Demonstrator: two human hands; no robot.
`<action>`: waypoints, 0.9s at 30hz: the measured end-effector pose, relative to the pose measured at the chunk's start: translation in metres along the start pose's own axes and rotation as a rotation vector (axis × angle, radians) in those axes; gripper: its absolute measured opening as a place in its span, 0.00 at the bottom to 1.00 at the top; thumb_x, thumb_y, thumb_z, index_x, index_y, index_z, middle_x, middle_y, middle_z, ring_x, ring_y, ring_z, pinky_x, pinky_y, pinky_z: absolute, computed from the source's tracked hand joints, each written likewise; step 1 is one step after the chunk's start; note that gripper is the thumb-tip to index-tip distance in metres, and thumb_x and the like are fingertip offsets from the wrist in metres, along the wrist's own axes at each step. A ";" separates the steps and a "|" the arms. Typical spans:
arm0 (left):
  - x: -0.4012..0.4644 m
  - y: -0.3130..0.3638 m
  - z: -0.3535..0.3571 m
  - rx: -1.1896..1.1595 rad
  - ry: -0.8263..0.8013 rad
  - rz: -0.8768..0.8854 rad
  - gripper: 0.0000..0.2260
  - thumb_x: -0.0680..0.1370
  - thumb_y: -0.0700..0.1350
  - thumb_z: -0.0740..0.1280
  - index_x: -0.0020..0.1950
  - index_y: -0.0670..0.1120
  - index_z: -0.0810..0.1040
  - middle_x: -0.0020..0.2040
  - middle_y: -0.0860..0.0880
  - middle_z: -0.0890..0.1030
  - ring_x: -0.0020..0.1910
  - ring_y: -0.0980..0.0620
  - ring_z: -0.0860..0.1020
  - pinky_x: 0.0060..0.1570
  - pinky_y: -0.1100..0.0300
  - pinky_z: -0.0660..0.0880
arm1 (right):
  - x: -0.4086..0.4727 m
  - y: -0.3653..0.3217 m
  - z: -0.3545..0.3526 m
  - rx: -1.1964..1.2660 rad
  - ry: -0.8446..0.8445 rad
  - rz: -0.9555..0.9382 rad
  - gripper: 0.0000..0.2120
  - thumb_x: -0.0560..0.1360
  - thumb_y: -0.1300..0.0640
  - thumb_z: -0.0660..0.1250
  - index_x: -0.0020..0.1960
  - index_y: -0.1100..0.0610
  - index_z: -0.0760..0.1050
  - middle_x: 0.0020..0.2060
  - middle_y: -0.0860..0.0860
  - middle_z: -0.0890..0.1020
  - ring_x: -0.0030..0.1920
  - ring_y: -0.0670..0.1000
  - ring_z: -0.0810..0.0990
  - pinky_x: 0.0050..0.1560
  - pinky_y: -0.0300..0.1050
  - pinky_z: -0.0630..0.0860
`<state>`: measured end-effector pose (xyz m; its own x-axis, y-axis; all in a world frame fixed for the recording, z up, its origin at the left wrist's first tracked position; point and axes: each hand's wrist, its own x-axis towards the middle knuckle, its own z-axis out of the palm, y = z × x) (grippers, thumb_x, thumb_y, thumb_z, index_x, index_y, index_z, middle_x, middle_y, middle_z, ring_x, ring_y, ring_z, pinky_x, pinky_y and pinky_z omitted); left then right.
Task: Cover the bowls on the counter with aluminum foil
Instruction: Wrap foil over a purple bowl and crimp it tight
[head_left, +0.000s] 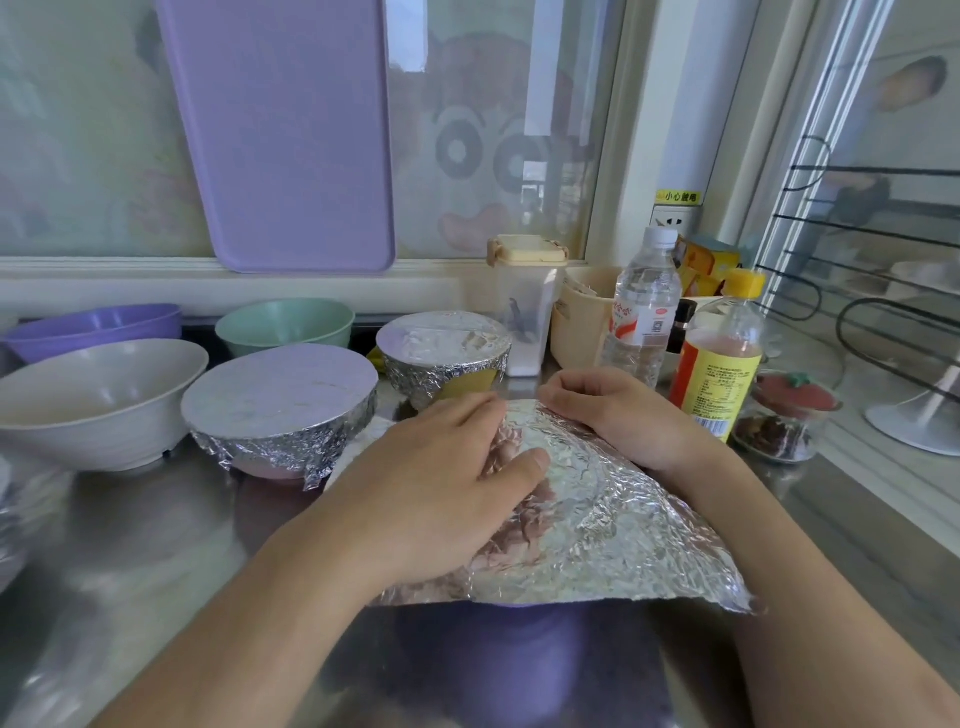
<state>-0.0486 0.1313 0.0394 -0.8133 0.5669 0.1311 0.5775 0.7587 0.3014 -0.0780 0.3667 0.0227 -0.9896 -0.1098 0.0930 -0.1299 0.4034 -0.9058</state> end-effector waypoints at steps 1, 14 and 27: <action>0.000 0.001 0.000 0.004 0.001 -0.009 0.33 0.83 0.68 0.50 0.85 0.53 0.55 0.84 0.62 0.52 0.82 0.61 0.52 0.80 0.57 0.54 | -0.001 -0.001 -0.001 0.004 -0.014 -0.006 0.14 0.84 0.52 0.68 0.52 0.65 0.80 0.39 0.53 0.81 0.38 0.50 0.78 0.42 0.43 0.73; -0.003 0.004 0.011 0.081 0.032 -0.100 0.29 0.83 0.66 0.48 0.75 0.49 0.66 0.77 0.52 0.66 0.77 0.51 0.63 0.76 0.49 0.62 | -0.022 -0.014 -0.020 -0.073 0.161 -0.204 0.14 0.79 0.57 0.74 0.64 0.46 0.84 0.61 0.44 0.86 0.64 0.44 0.82 0.69 0.52 0.76; -0.003 -0.001 0.008 -0.014 0.061 -0.097 0.25 0.80 0.56 0.46 0.64 0.46 0.74 0.67 0.47 0.75 0.68 0.46 0.73 0.64 0.51 0.73 | -0.049 -0.031 0.034 -0.509 0.019 -0.152 0.20 0.87 0.48 0.58 0.79 0.42 0.71 0.78 0.35 0.68 0.75 0.34 0.66 0.80 0.40 0.59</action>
<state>-0.0457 0.1316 0.0308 -0.8682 0.4705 0.1576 0.4954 0.8043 0.3282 -0.0231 0.3289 0.0319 -0.9577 -0.1864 0.2191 -0.2805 0.7745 -0.5670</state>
